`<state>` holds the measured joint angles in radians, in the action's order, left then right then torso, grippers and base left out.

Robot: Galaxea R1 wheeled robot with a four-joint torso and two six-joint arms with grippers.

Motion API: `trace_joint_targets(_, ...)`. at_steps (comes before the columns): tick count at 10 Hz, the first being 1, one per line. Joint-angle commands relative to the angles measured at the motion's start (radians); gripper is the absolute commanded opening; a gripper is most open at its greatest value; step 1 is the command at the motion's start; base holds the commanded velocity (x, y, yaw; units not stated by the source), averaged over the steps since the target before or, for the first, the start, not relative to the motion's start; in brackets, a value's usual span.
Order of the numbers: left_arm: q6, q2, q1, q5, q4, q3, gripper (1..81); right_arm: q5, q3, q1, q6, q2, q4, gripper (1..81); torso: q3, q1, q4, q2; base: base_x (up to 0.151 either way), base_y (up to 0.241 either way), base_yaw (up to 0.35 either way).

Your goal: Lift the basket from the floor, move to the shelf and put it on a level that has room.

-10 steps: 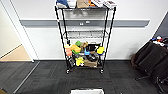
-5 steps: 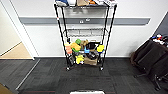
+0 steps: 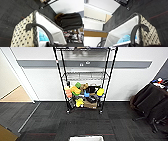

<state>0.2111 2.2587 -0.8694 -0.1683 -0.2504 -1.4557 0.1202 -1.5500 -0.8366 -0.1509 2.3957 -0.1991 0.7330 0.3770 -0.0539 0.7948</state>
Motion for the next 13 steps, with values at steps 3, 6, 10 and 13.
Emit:
trace_joint_targets(3, 0.005, -0.008, 0.118, 0.024, 0.020, 0.035, 1.0, -0.070, 0.001, 0.118, -0.009, 0.016, 0.012, 1.0, -0.107, -0.096, 0.000, -0.150, 0.000, 0.000, 0.000)
trace_joint_targets(6, 0.005, 0.015, 0.112, 0.027, 0.022, 0.008, 1.0, -0.070, -0.007, 0.110, -0.009, 0.010, 0.009, 1.0, -0.195, -0.155, 0.000, -0.240, 0.000, 0.000, 0.000)
trace_joint_targets(10, 0.004, 0.042, 0.091, 0.061, 0.022, -0.054, 1.0, -0.068, -0.008, 0.109, -0.009, 0.007, 0.007, 1.0, -0.180, -0.148, 0.000, -0.223, 0.000, 0.000, 0.000)
trace_joint_targets(13, 0.002, 0.038, 0.092, 0.066, 0.048, -0.025, 1.0, -0.067, -0.013, 0.096, -0.009, 0.007, 0.012, 1.0, -0.262, -0.149, 0.000, -0.219, 0.000, 0.000, 0.000)
